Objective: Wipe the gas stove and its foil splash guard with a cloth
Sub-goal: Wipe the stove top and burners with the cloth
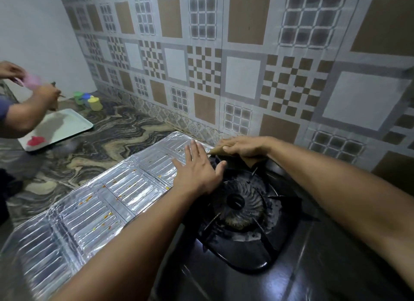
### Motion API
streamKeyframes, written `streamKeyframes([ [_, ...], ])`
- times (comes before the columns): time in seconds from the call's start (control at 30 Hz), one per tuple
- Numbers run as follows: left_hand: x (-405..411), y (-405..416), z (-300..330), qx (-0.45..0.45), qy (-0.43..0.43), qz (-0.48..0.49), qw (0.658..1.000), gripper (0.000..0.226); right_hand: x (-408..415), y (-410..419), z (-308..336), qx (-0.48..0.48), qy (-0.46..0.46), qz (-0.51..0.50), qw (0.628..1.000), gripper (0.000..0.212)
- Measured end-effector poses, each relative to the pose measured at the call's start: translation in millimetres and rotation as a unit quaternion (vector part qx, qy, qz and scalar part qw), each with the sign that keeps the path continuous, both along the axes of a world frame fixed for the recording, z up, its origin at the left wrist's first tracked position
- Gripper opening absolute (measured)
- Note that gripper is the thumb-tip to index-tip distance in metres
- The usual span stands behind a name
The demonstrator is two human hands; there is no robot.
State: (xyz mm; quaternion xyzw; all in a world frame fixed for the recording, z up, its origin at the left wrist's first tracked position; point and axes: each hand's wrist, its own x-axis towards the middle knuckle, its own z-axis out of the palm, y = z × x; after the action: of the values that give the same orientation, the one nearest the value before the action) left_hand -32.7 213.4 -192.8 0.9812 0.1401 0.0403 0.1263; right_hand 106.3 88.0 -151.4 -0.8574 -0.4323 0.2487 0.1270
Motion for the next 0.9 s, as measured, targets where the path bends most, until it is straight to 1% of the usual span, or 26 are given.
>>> streamKeyframes([
  [0.07,-1,0,0,-0.007,-0.005,0.005,1.0,0.095,-7,11,-3,0.001,0.03,0.014,0.999,0.037],
  [0.17,-4,1,-1,-0.014,-0.011,0.013,1.0,0.1,-3,15,-1,-0.003,0.043,-0.015,0.999,0.035],
  [0.27,-4,4,0,-0.019,-0.003,0.02,1.0,0.104,0,9,12,-0.028,0.007,-0.03,0.999,0.037],
  [0.37,-2,4,-1,-0.015,0.007,0.021,1.0,0.104,6,-10,15,-0.028,-0.041,-0.03,0.998,0.038],
  [0.43,-1,3,-1,-0.011,0.008,0.02,1.0,0.104,12,-28,16,-0.02,-0.075,-0.064,0.995,0.034],
  [0.53,-2,0,-1,0.004,0.001,0.018,1.0,0.1,13,-42,17,0.013,-0.098,-0.118,0.988,0.032],
  [0.6,-3,-1,0,0.014,-0.003,0.017,1.0,0.1,8,-36,16,0.043,-0.098,-0.133,0.985,0.034],
  [0.73,-4,1,3,-0.001,0.015,0.039,0.999,0.113,0,-30,11,0.09,-0.054,-0.137,0.985,0.031],
  [0.8,-4,3,5,-0.015,0.032,0.055,0.998,0.116,0,-43,11,0.068,-0.038,-0.144,0.986,0.027],
  [0.9,-4,1,7,-0.021,0.052,0.062,0.996,0.117,-5,-76,16,0.02,-0.042,-0.152,0.987,0.023],
])
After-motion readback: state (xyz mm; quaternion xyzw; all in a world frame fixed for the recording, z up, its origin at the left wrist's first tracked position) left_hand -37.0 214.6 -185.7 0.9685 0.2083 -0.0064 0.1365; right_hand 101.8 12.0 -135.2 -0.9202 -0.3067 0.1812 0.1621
